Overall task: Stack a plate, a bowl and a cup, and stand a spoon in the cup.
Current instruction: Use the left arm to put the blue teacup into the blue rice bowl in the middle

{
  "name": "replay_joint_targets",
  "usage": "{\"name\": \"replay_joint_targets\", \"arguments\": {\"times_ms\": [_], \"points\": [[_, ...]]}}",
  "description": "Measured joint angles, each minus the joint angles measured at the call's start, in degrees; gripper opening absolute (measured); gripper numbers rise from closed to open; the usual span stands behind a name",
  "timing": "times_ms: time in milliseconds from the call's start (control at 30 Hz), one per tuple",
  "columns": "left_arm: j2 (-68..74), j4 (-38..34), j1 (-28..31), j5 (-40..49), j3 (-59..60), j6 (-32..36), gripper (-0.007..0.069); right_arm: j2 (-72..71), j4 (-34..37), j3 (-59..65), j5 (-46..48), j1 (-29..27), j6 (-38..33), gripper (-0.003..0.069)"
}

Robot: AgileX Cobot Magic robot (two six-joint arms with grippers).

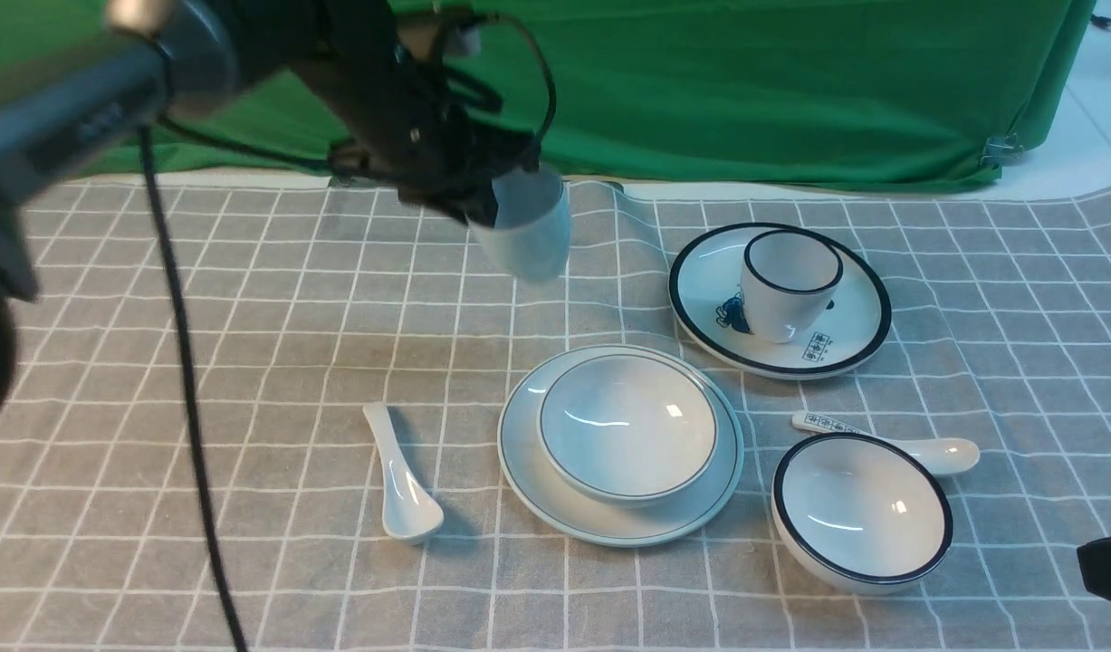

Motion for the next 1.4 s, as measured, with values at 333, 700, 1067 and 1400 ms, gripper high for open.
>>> {"name": "replay_joint_targets", "arguments": {"times_ms": [333,700,1067,1400], "points": [[-3.57,0.22,-11.03,7.18,7.37,3.11,0.0037,0.02,0.00,0.88,-2.46,0.00,0.00,0.0035],[1.05,5.46,-13.13,-4.43,11.25,0.00,0.0037,0.02,0.00,4.97,-2.60,0.00,0.00,0.0046],[2.58,4.58,-13.13,-3.44,11.25,-0.32,0.0090,0.02,0.00,5.04,-4.71,0.00,0.00,0.0056],[0.57,5.52,-13.13,2.20,6.66,-0.41,0.0447,0.02,0.00,5.04,-5.91,0.00,0.00,0.0066]]}}
